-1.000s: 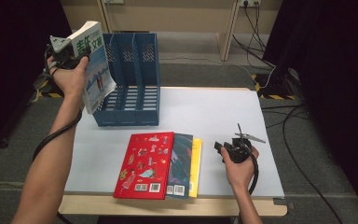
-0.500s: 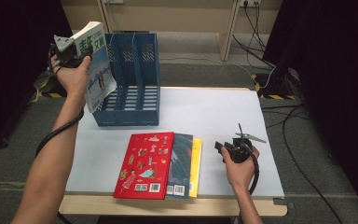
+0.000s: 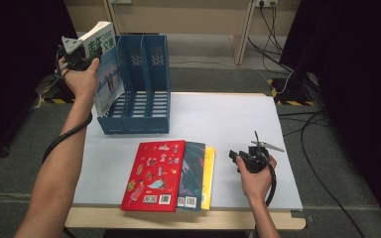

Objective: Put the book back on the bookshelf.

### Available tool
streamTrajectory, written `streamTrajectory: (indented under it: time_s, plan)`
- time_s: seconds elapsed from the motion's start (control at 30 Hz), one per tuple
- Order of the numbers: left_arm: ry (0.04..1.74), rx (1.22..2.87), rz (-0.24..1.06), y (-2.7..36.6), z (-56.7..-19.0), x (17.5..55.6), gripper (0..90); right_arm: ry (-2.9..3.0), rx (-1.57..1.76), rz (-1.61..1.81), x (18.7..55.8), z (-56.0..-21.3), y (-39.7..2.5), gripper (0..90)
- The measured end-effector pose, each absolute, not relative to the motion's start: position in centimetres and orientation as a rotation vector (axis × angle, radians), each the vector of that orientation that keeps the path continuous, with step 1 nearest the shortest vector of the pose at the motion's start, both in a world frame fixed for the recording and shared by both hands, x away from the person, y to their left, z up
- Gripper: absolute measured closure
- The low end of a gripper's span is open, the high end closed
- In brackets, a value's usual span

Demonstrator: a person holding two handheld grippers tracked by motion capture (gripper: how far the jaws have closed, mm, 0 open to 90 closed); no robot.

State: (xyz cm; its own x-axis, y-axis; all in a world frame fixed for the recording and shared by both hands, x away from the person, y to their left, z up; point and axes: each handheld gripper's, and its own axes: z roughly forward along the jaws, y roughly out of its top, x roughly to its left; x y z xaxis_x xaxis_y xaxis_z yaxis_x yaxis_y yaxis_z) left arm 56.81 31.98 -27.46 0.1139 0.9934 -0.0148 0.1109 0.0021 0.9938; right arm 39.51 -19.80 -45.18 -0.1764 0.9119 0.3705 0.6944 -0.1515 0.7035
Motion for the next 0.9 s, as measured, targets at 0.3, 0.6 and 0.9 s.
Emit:
streamTrajectory:
  time_s: [0.3, 0.6, 0.9]
  plan:
    - [1.198, 1.33, 1.057, 32.1, -27.9, 57.3, 73.6, 1.857, 1.824, 1.236, 39.6, -45.2, -19.9, 54.7]
    - [1.182, 1.32, 1.053, 32.2, -28.6, 57.9, 73.6, 1.859, 1.826, 1.228, 39.6, -45.3, -20.0, 54.7]
    - [1.179, 1.321, 1.051, 32.0, -29.1, 58.6, 73.6, 1.857, 1.835, 1.234, 39.6, -45.4, -19.9, 54.7]
